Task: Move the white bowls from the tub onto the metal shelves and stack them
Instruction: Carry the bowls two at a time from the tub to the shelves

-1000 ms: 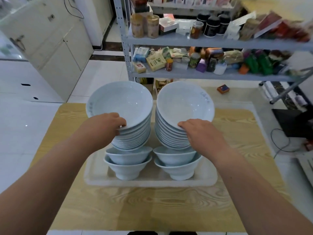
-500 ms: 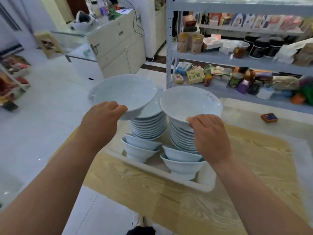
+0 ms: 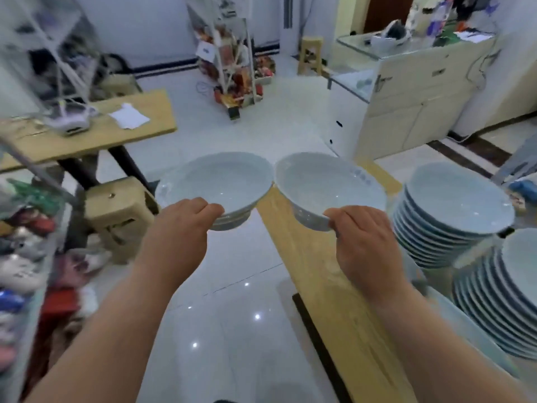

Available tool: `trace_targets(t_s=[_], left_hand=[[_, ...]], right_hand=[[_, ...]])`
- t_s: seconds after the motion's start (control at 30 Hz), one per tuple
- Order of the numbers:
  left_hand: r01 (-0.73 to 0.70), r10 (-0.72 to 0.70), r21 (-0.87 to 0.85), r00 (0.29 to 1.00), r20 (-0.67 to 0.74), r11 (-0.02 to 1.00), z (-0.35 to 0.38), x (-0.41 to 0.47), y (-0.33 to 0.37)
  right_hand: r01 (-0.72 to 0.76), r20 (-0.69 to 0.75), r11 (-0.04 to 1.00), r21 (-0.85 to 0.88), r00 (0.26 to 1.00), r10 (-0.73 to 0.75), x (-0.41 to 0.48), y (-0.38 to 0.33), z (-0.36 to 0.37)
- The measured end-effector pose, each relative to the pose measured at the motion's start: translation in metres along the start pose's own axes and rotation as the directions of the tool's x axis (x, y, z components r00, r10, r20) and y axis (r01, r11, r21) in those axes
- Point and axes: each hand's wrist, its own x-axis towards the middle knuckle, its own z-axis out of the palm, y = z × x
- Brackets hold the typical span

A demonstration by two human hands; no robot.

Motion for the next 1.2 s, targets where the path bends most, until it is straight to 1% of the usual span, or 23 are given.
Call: trace_targets(t_s=[0.13,0.27,0.4,0.47,0.53,0.67,0.77,0.9,1.0,1.1,1.13,1.2], left_hand=[[0.206,-0.205,0.087,0.979,-0.018,0.975,-0.031,-0.066,-0.088],[0.417,-0.416,0.193,0.908,-0.048,0.888,-0.077,-0.139,-0.169],[0.582,-0.580,0.267,0.809,-0.095,0.768,-0.135,-0.206,-0.226],[0.645,-0.643,0.324,0.755,-0.129,0.692,-0.167,-0.237,-0.247],[0.698,-0.693,0.377,0.699,-0.177,0.609,-0.200,-0.265,-0.266],[0.753,-0.720,0.480,0.624,-0.303,0.451,-0.261,-0.311,-0.294],[0.796,-0.740,0.514,0.548,-0.391,0.318,-0.298,-0.337,-0.312],[0.844,-0.743,0.511,0.446,-0.499,0.164,-0.329,-0.367,-0.342],[0.862,-0.737,0.506,0.366,-0.568,0.038,-0.342,-0.384,-0.365],[0.879,-0.744,0.477,0.304,-0.594,-0.022,-0.347,-0.403,-0.387],[0.885,-0.750,0.463,0.270,-0.604,-0.054,-0.348,-0.408,-0.394],[0.887,-0.752,0.438,0.189,-0.632,-0.145,-0.349,-0.415,-0.408]], right_hand=[[0.121,0.029,0.980,0.157,0.991,-0.127,0.049,-0.082,0.064],[0.261,0.007,0.914,0.311,0.961,-0.276,0.096,-0.193,0.117],[0.403,-0.066,0.799,0.446,0.905,-0.419,0.138,-0.312,0.151],[0.480,-0.124,0.720,0.502,0.863,-0.489,0.159,-0.371,0.161],[0.534,-0.188,0.639,0.553,0.828,-0.529,0.179,-0.428,0.168],[0.602,-0.278,0.476,0.642,0.760,-0.587,0.214,-0.533,0.171],[0.657,-0.386,0.331,0.677,0.700,-0.600,0.238,-0.608,0.172],[0.720,-0.520,0.136,0.681,0.606,-0.602,0.264,-0.708,0.184],[0.729,-0.595,-0.007,0.685,0.554,-0.582,0.279,-0.778,0.196],[0.721,-0.637,-0.113,0.683,0.513,-0.576,0.287,-0.838,0.205],[0.718,-0.647,-0.148,0.680,0.494,-0.581,0.291,-0.856,0.209],[0.718,-0.674,-0.231,0.656,0.420,-0.608,0.299,-0.891,0.218]])
